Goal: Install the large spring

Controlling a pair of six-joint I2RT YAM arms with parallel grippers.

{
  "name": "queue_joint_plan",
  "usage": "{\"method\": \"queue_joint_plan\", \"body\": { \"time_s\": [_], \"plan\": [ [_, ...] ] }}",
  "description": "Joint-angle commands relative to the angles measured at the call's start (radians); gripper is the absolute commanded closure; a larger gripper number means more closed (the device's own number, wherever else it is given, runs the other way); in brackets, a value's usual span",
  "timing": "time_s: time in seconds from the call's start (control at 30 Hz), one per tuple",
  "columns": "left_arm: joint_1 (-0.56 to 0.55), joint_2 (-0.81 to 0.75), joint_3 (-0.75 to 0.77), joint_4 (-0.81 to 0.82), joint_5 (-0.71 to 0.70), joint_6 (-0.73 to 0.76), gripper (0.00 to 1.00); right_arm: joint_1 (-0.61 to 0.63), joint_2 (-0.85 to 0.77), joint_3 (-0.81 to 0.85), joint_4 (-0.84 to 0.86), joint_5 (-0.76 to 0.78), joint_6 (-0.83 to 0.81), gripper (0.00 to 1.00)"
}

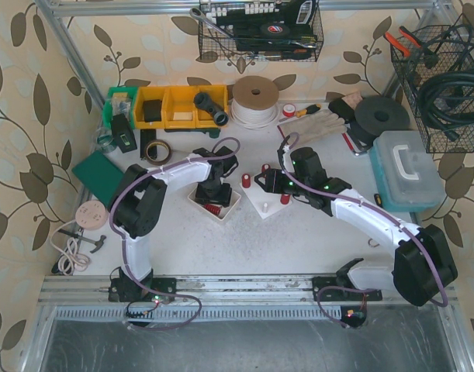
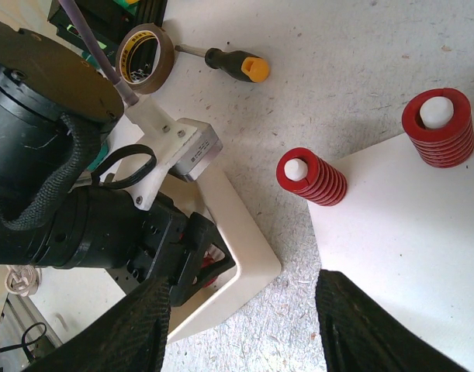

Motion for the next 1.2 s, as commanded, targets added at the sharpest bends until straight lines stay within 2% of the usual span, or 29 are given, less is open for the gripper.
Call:
{"method": "queue_joint_plan", "body": {
  "time_s": [0.0,0.1,0.3,0.63,0.8,0.97,1.07,1.17],
  "plan": [
    [0.005,0.009,0.007,-0.002,0.030,-0.046,0.31,-0.004,-0.017,-0.008,0.014,-0.010,0.004,0.47],
    [0.004,0.008,0.017,0.009,0.038,-0.069,0.37,-0.004,-0.017,-0.008,0.016,-0.010,0.003,0.47],
    [-0.002,0.020,0.059,-0.009,0.036,-0.085,0.62,-0.004,-0.021,-0.010,0.016,-0.009,0.003,0.47],
    [0.001,-0.013,0.072,0.006,0.030,-0.079,0.85,-0.003,-0.019,-0.009,0.016,-0.009,0.003,0.47],
    [0.007,-0.059,0.105,0.003,0.023,-0.069,0.87,0.003,-0.006,0.012,-0.008,-0.012,-0.005,0.47],
    [0.038,-0.154,0.090,-0.014,0.006,-0.092,0.87,0.021,0.065,0.105,-0.111,-0.038,-0.042,0.47],
    [0.066,-0.244,0.058,-0.014,-0.004,-0.120,0.85,0.042,0.123,0.187,-0.208,-0.037,-0.087,0.48],
    [0.097,-0.372,-0.008,-0.001,-0.023,-0.152,0.81,0.072,0.207,0.307,-0.384,-0.035,-0.169,0.49]
  ]
}}
